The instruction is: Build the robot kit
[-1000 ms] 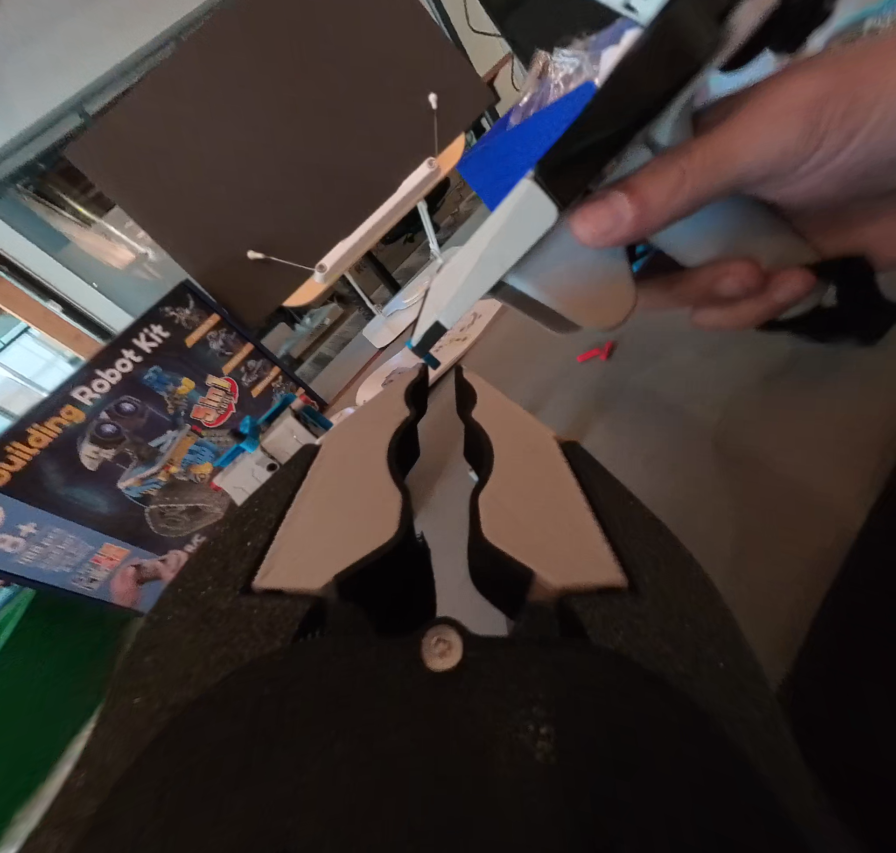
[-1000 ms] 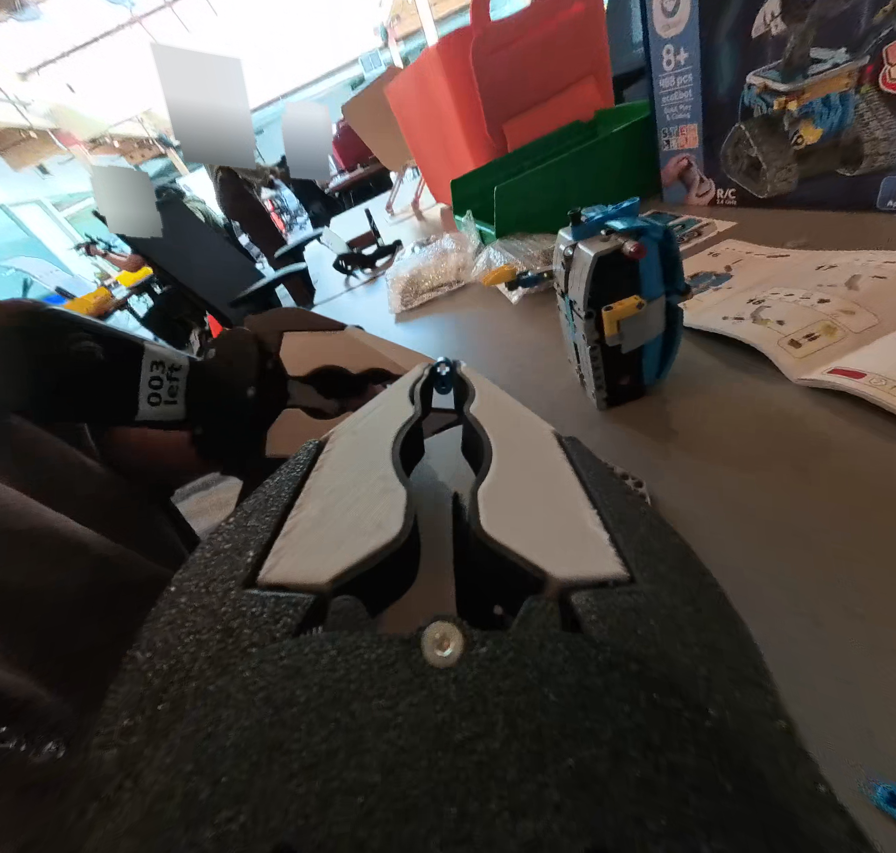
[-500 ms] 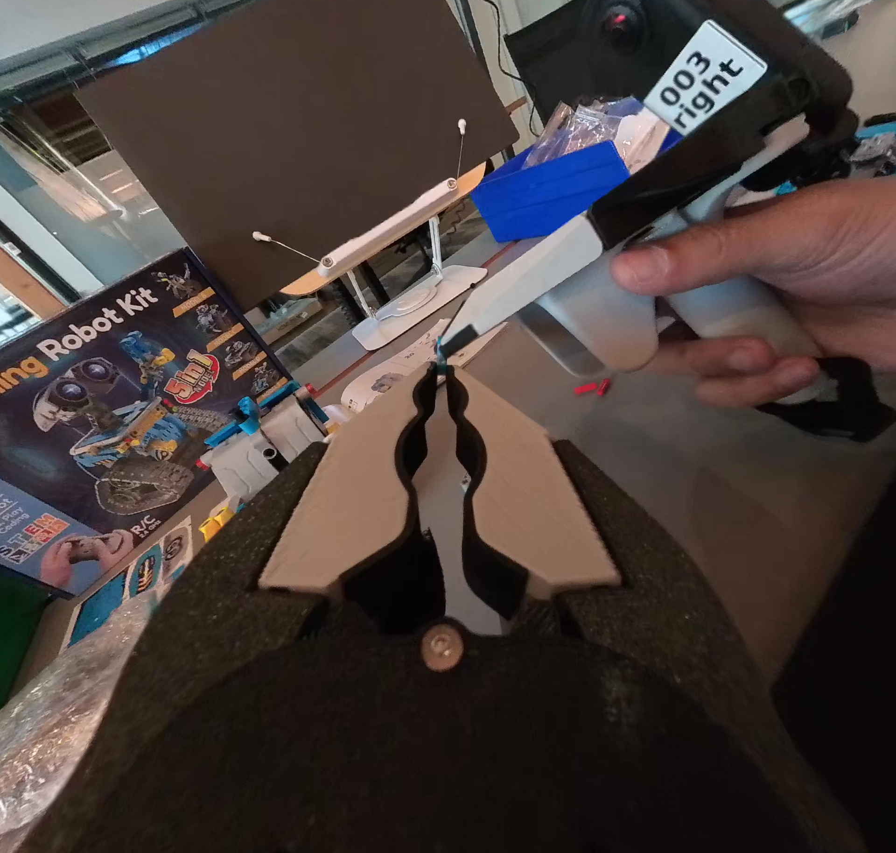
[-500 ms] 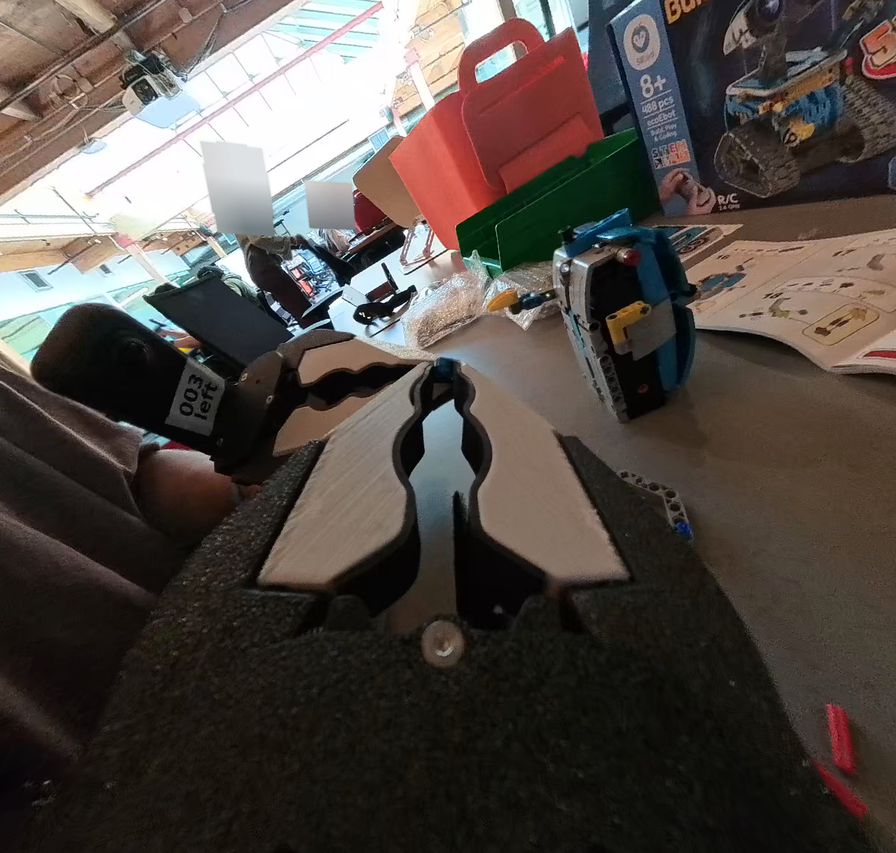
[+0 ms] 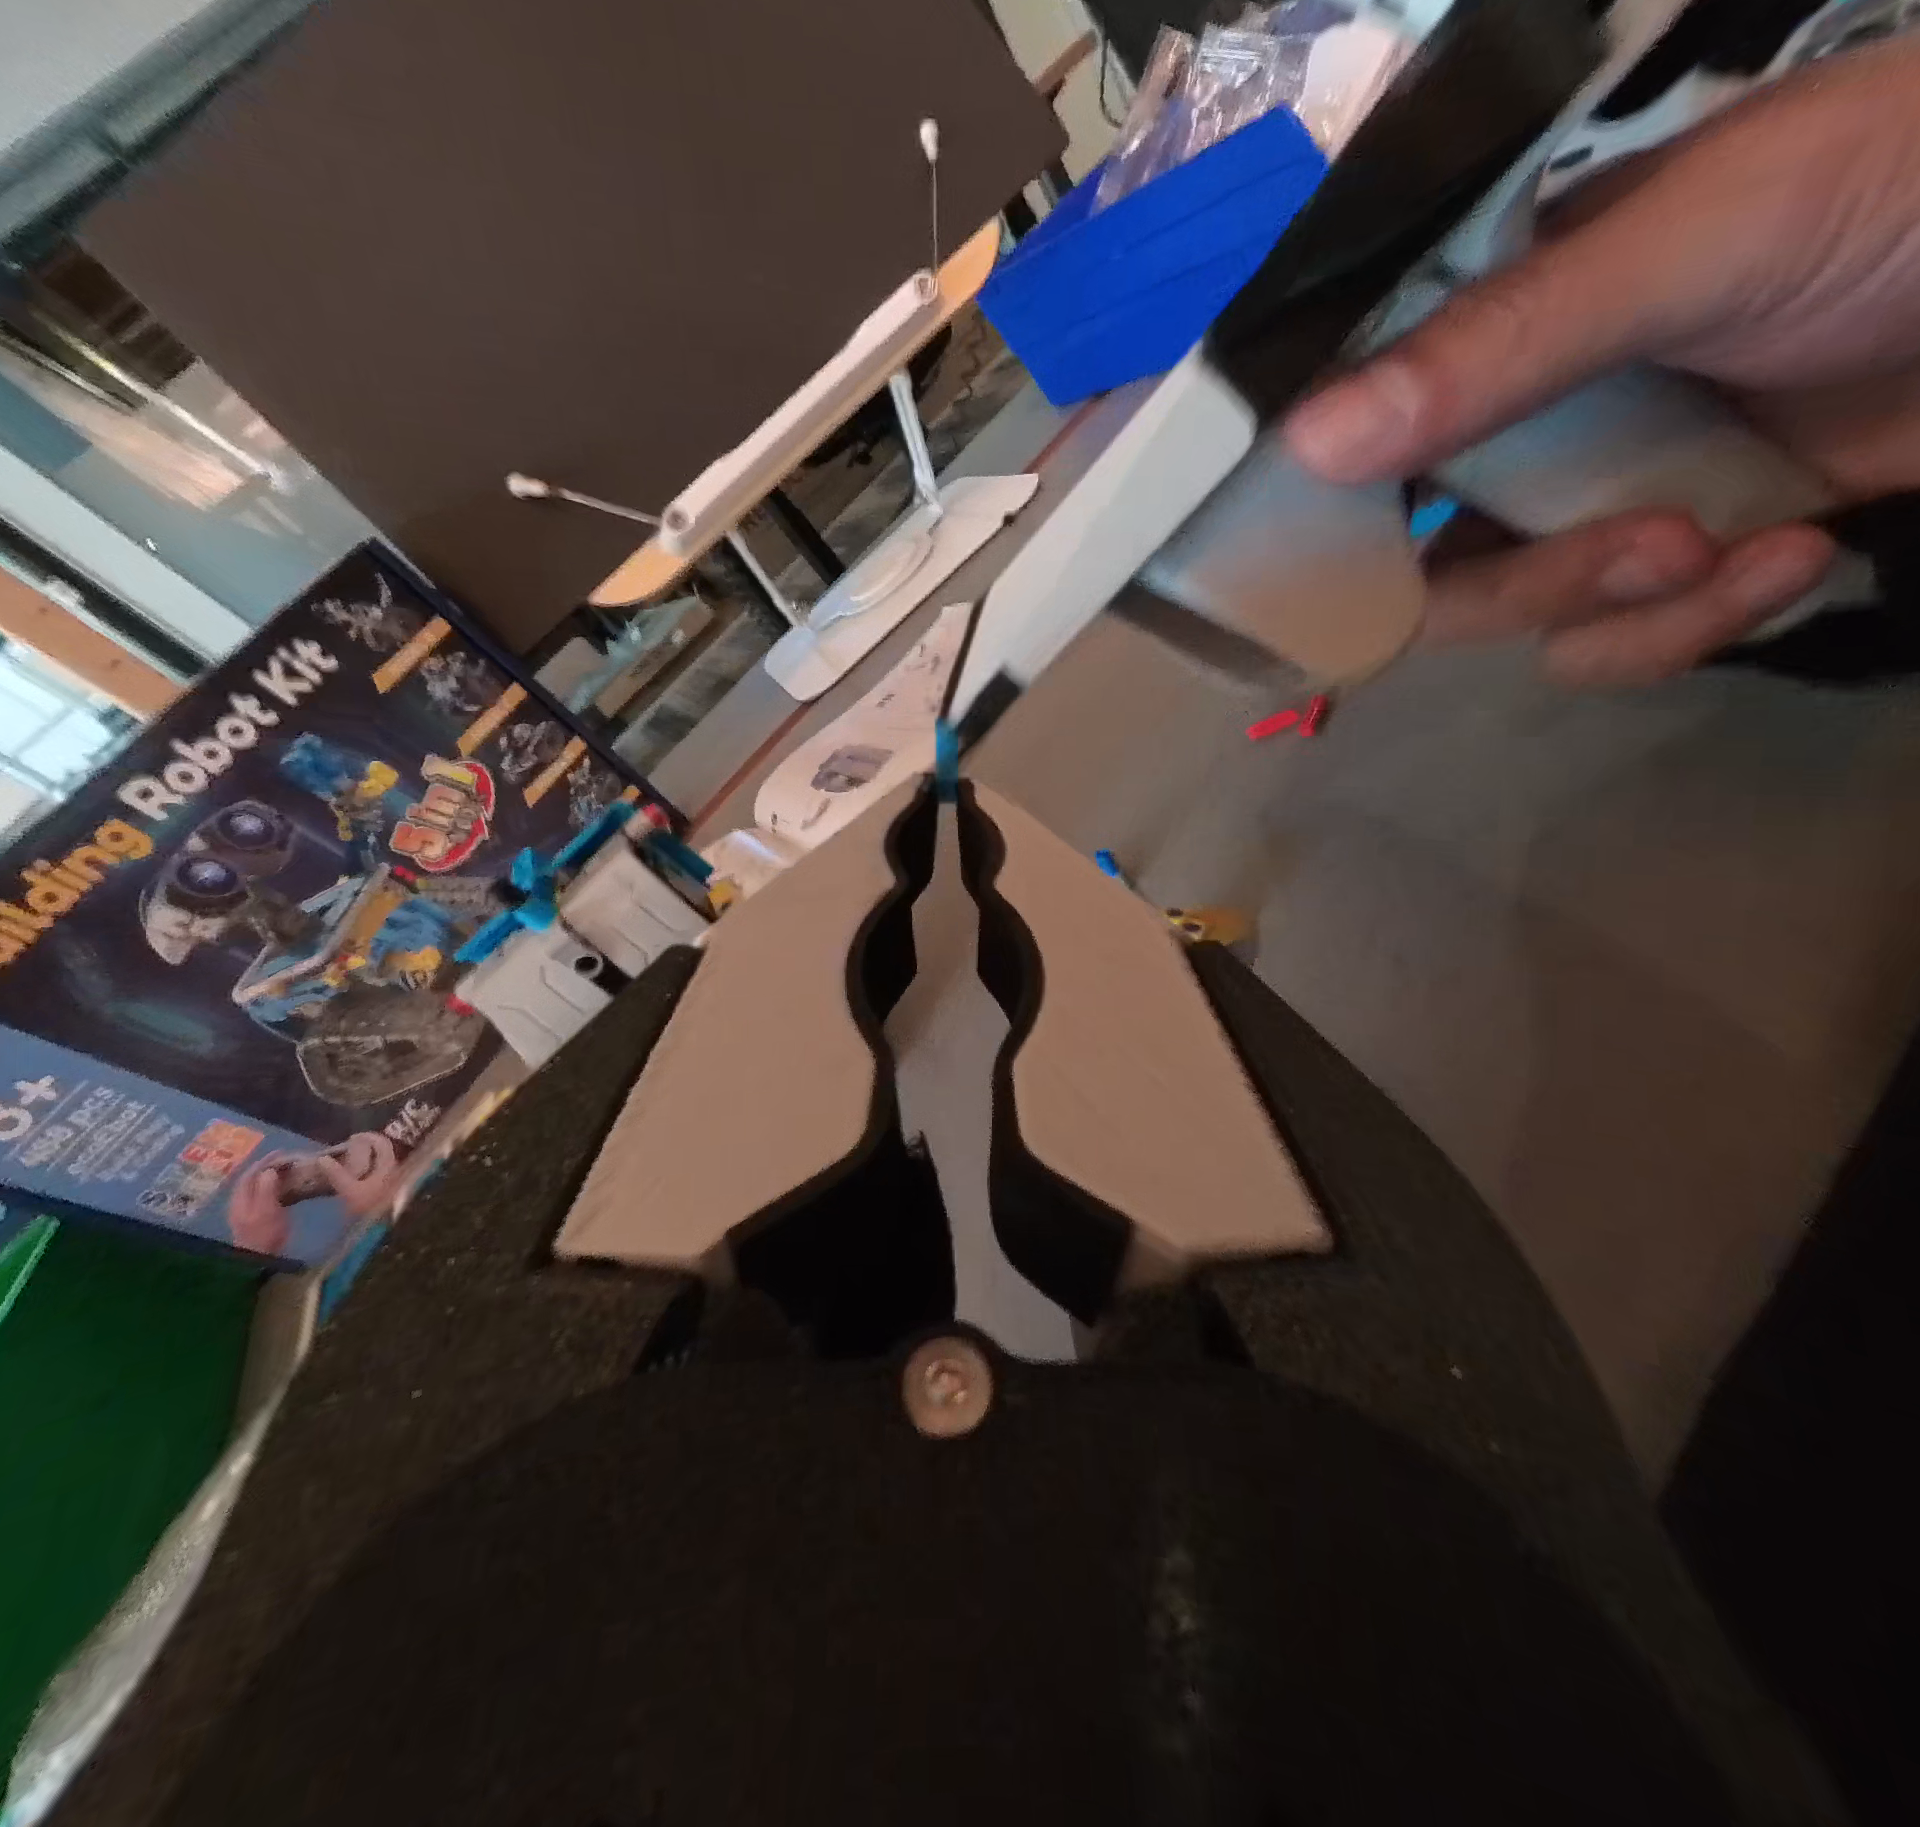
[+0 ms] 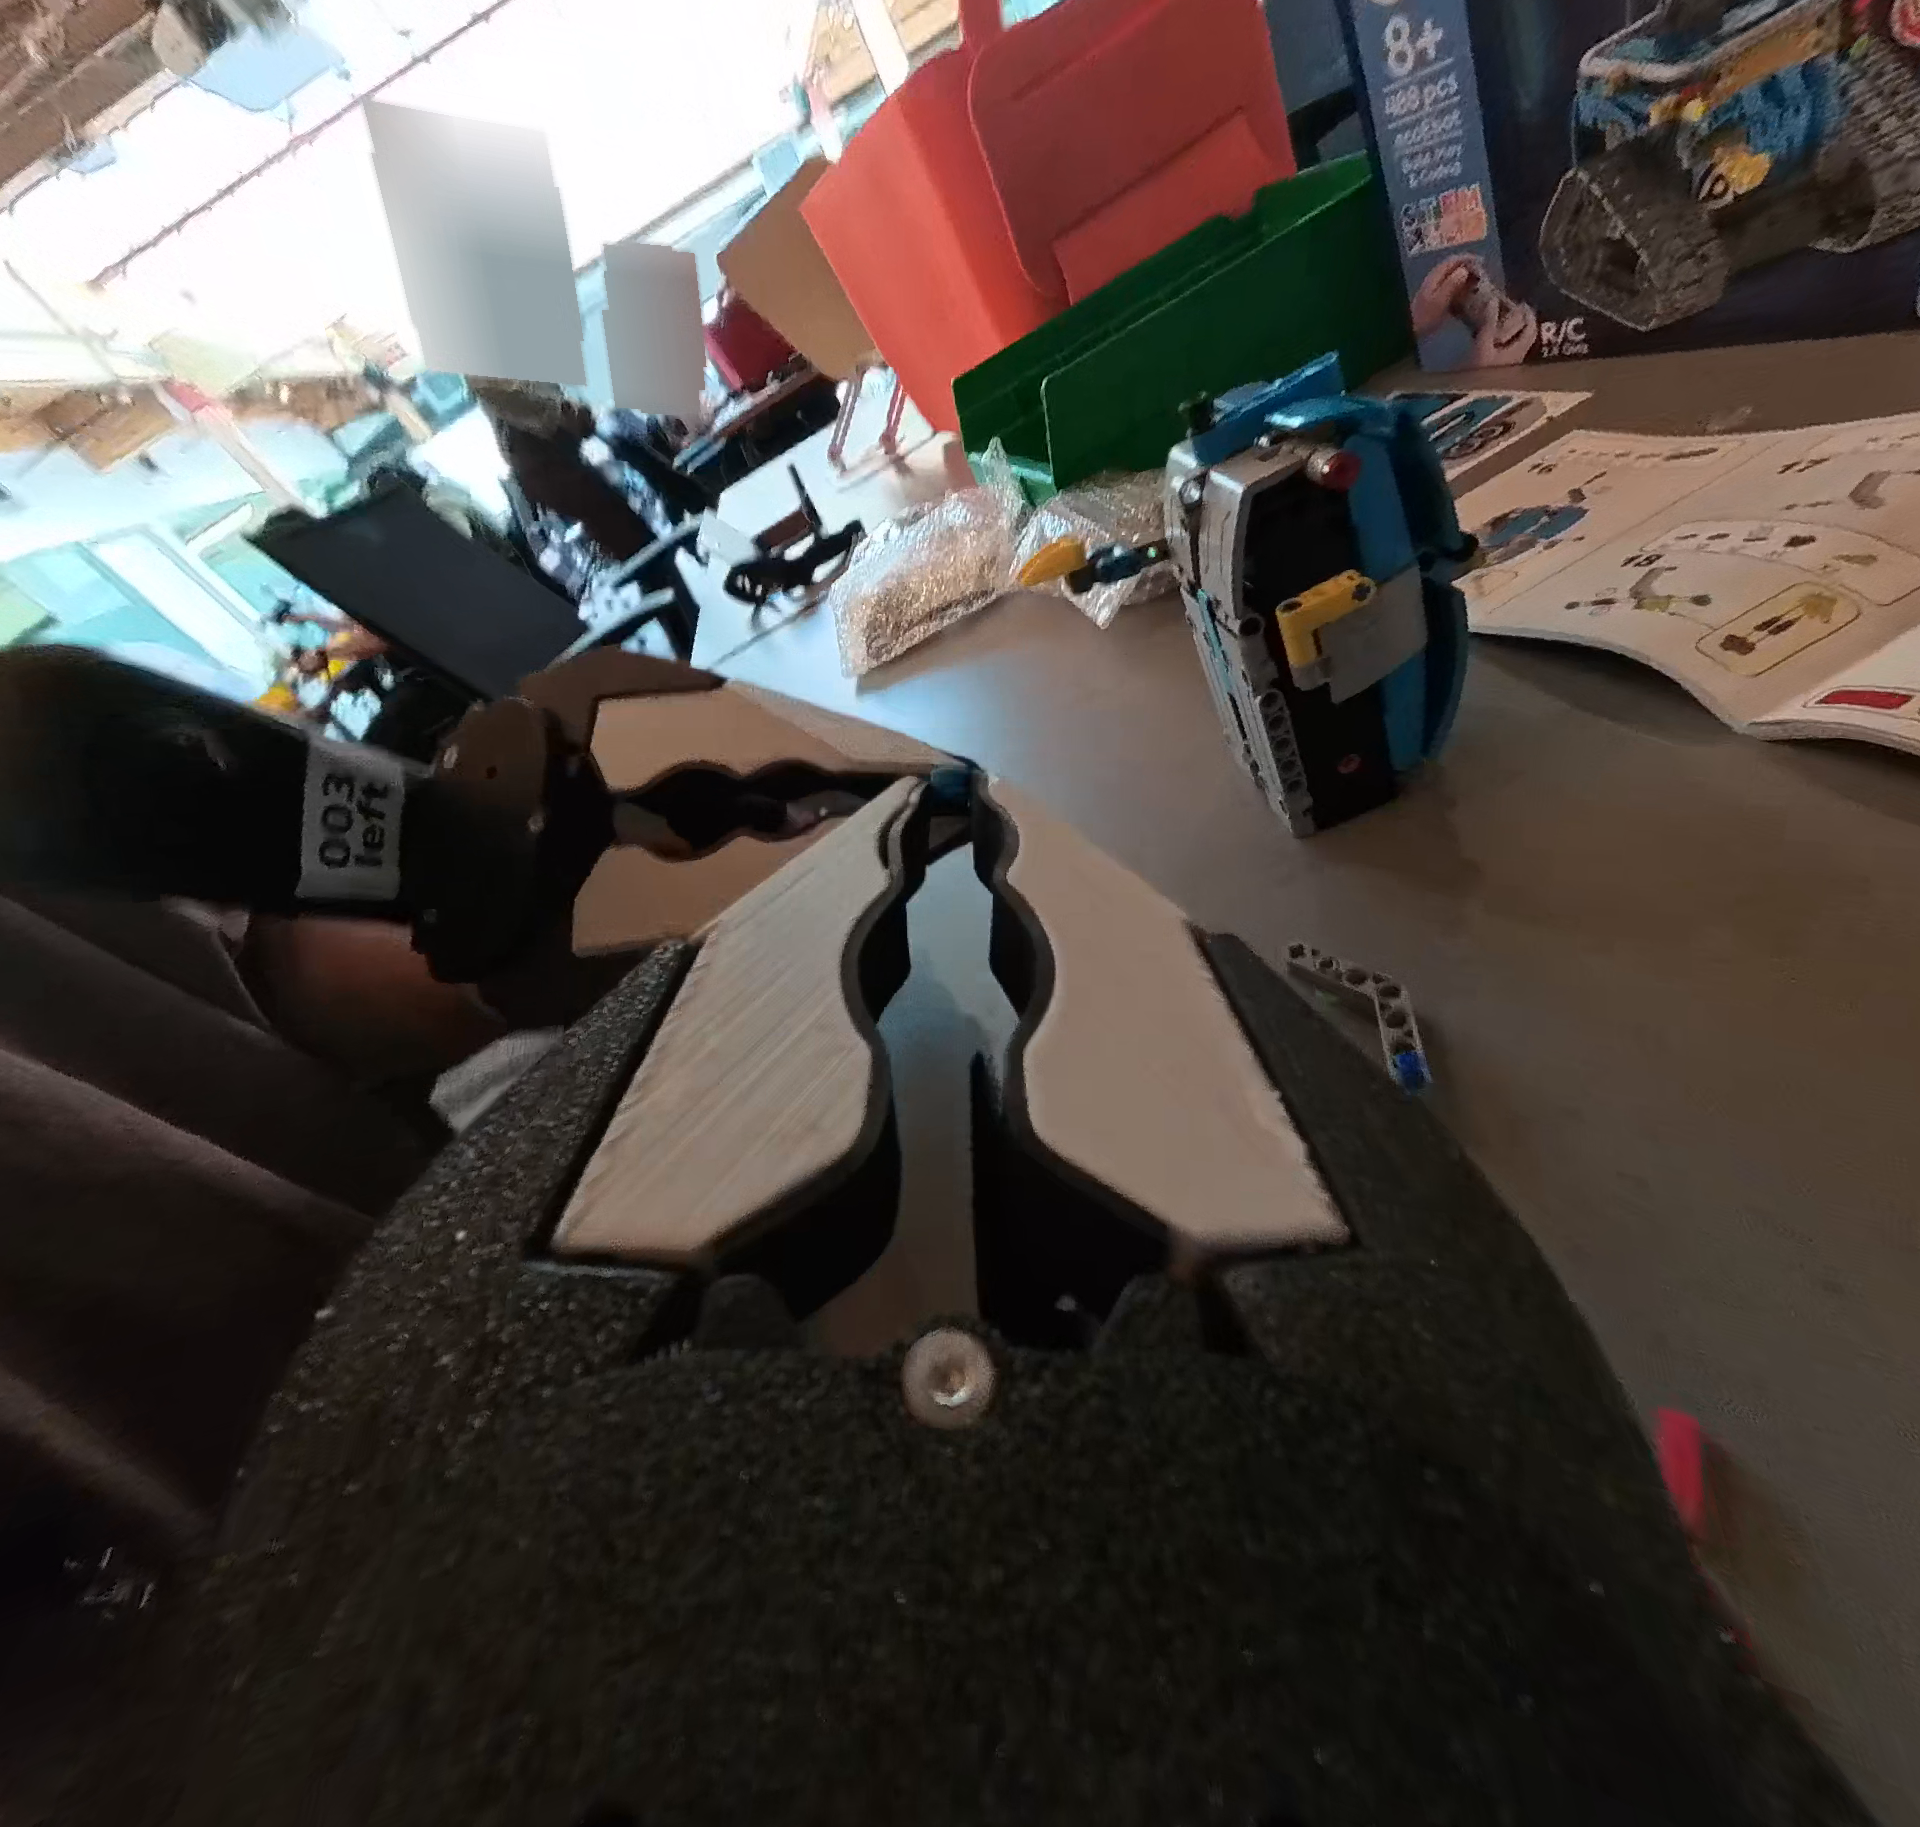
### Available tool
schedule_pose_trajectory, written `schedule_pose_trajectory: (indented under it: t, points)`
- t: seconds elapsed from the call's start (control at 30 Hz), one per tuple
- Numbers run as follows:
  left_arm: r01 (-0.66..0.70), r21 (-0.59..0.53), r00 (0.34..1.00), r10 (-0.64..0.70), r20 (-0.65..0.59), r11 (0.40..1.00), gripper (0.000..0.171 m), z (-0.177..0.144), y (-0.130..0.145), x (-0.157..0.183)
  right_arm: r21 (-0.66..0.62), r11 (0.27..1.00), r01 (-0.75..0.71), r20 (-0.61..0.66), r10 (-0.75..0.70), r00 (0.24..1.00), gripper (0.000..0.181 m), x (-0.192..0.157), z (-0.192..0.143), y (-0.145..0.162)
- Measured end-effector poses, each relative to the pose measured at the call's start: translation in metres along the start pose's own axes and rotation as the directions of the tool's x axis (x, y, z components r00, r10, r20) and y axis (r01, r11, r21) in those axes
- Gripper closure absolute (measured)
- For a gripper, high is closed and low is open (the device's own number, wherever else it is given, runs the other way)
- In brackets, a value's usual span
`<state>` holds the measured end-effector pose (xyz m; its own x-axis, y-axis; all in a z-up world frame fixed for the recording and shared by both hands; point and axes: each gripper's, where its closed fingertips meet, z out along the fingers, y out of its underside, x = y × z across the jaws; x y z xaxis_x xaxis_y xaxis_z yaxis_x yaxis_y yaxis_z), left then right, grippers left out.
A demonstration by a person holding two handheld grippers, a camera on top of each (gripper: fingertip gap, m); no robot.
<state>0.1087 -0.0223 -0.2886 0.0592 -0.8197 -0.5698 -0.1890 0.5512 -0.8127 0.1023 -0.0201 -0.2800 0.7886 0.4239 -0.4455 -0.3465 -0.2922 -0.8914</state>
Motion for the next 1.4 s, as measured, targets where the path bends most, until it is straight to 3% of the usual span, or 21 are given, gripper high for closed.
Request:
schedule_pose_trajectory:
  t: [0.1,0.17,0.23,0.27,0.5,1.03,1.2,1.3,1.4]
  points:
    - [0.078,-0.035,0.997,-0.078,-0.006,0.996,0.168,0.002,0.011,-0.008,-0.026,0.998,0.049,-0.056,-0.050,0.997,0.167,0.022,-0.031,-0.018]
    - [0.148,-0.033,0.989,-0.149,-0.023,0.988,0.168,0.002,0.015,-0.013,-0.240,0.958,0.159,-0.142,-0.196,0.970,0.166,0.050,-0.059,-0.004]
    - [0.219,-0.044,0.974,-0.221,-0.055,0.975,0.168,0.003,0.019,-0.013,-0.489,0.837,0.245,-0.180,-0.372,0.911,0.166,0.077,-0.082,0.027]
    - [0.253,-0.047,0.964,-0.255,-0.071,0.966,0.168,0.004,0.019,-0.013,-0.542,0.797,0.266,-0.156,-0.407,0.900,0.164,0.081,-0.086,0.038]
    - [0.375,-0.059,0.920,-0.379,-0.103,0.925,0.168,0.004,0.026,-0.018,-0.694,0.666,0.273,-0.045,-0.418,0.907,0.160,0.105,-0.100,0.082]
    - [0.307,-0.035,0.928,-0.307,-0.210,0.951,0.168,0.003,0.013,0.006,-0.673,0.679,0.294,-0.009,-0.405,0.914,0.176,0.105,-0.089,0.082]
    - [0.323,-0.026,0.925,-0.321,-0.204,0.946,0.168,0.002,0.012,0.004,-0.713,0.621,0.327,-0.029,-0.492,0.870,0.176,0.104,-0.087,0.079]
    - [0.354,-0.014,0.914,-0.349,-0.205,0.935,0.168,0.000,0.010,0.000,-0.519,0.791,0.324,-0.034,-0.399,0.916,0.177,0.063,-0.059,0.050]
    - [0.399,-0.007,0.896,-0.391,-0.210,0.917,0.168,-0.001,0.009,-0.004,-0.248,0.953,0.174,0.002,-0.179,0.984,0.178,0.011,-0.028,0.015]
